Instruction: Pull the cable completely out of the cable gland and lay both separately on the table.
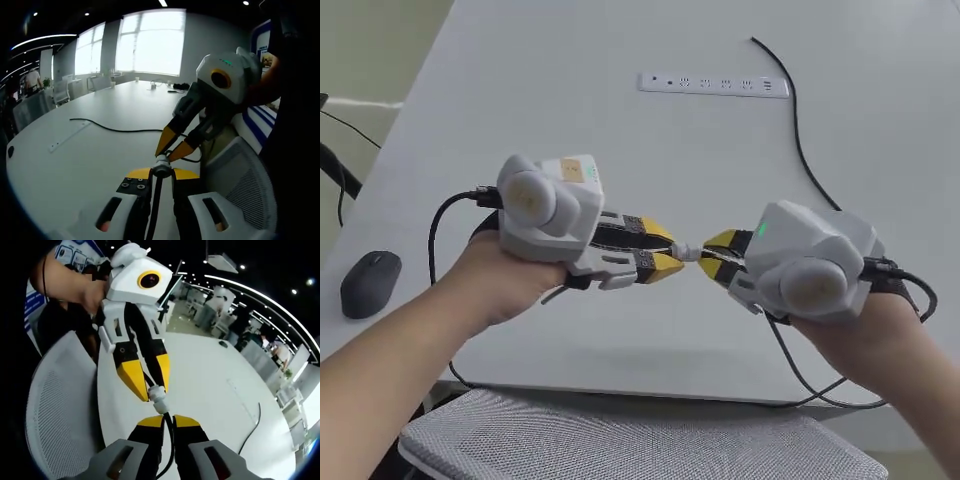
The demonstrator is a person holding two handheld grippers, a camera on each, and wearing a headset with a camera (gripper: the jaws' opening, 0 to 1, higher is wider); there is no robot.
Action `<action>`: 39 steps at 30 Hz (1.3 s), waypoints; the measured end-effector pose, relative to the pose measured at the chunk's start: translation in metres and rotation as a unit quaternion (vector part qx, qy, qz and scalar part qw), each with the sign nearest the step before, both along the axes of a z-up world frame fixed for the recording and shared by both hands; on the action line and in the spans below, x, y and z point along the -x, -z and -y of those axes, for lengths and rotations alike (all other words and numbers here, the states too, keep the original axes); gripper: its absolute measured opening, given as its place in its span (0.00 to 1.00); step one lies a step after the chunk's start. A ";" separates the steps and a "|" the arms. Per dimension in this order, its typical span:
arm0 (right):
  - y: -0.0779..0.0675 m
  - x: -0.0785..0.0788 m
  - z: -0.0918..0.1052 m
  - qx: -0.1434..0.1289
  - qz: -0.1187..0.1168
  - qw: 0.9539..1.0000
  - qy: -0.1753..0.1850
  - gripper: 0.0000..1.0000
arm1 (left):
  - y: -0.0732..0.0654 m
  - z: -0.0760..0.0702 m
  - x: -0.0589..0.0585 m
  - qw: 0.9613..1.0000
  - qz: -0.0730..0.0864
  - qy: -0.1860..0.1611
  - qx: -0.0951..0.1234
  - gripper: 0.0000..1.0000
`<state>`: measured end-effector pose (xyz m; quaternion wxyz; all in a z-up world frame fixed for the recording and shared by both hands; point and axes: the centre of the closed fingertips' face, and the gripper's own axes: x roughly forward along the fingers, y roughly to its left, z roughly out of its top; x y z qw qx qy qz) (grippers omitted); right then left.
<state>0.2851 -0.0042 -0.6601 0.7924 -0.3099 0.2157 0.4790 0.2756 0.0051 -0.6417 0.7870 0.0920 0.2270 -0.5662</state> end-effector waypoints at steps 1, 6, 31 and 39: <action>0.000 -0.001 0.000 -0.003 0.000 1.000 0.004 0.02 | 0.000 0.000 0.000 1.000 0.001 0.001 -0.001 0.15; 0.000 -0.004 0.003 -0.014 -0.009 1.000 0.020 0.01 | 0.000 0.002 -0.002 1.000 0.002 0.002 0.000 0.15; 0.019 -0.023 0.042 -0.116 -0.108 0.976 0.153 0.01 | -0.005 0.004 -0.012 1.000 0.017 -0.010 0.006 0.15; 0.034 -0.025 0.056 -0.149 -0.151 0.955 0.209 0.01 | -0.004 0.002 -0.012 1.000 0.017 -0.013 0.005 0.15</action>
